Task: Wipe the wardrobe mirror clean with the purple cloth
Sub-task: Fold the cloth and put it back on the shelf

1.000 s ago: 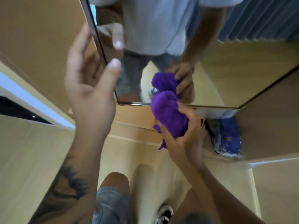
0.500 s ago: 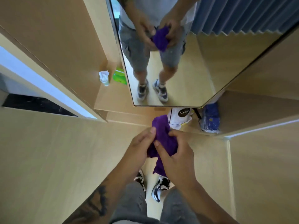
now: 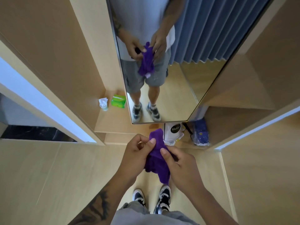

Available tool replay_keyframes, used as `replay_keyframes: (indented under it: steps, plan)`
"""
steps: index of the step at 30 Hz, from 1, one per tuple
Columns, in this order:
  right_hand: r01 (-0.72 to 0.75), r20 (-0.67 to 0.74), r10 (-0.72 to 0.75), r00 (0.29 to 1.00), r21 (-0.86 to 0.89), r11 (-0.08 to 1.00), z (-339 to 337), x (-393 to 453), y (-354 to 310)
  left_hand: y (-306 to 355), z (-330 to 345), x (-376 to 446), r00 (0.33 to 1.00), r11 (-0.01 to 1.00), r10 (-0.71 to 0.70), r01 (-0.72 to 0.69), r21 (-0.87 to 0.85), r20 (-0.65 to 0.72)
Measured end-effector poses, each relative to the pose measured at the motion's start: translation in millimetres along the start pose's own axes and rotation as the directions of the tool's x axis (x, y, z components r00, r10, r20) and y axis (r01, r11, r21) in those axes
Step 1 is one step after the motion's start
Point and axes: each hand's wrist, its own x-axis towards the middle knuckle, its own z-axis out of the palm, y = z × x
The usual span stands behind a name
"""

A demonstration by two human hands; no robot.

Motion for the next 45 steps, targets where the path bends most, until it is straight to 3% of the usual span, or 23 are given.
replay_keyframes:
  steps: [9, 13, 16, 22, 26, 31, 35, 41, 45]
  plan:
    - [0.088, -0.036, -0.102, 0.994, -0.284, 0.955, -9, -2, -13, 1, 1, -6, 0.997, 0.995, 0.069, -0.07, 0.07, 0.026]
    - [-0.042, -0.117, 0.028, 0.993, -0.125, 0.991, -12, 3, -18, 1, 0, -7, 0.979, 0.988, 0.056, -0.082, 0.133, 0.194]
    - [-0.118, -0.059, 0.115, 0.992, -0.051, 0.992, -21, 5, -26, -1, 2, -12, 0.952, 0.984, 0.035, -0.086, 0.154, 0.303]
    - [-0.205, 0.156, 0.194, 0.968, 0.059, 0.977, -48, 0, -33, 2, 16, -18, 0.952, 0.957, 0.167, -0.219, 0.191, 0.255]
    - [-0.145, 0.245, 0.14, 0.959, 0.005, 0.989, -68, -3, -34, 15, 25, -19, 0.931, 0.942, 0.262, -0.304, 0.142, 0.254]
    - [-0.006, 0.317, 0.068, 0.946, -0.194, 0.981, -87, -5, -32, 31, 35, -16, 0.885, 0.868, 0.357, -0.432, 0.243, 0.3]
    - [0.033, 0.199, -0.02, 0.98, -0.059, 0.998, -90, -8, -31, 36, 39, -14, 0.842, 0.796, 0.424, -0.522, 0.305, 0.334]
    - [0.065, 0.118, -0.089, 0.989, 0.195, 0.979, -95, -12, -47, 47, 34, -18, 0.822, 0.775, 0.403, -0.54, 0.327, 0.403]
    - [0.141, 0.051, -0.158, 0.986, 0.245, 0.959, -100, -10, -59, 57, 21, -15, 0.848, 0.785, 0.126, -0.402, 0.471, 0.515]
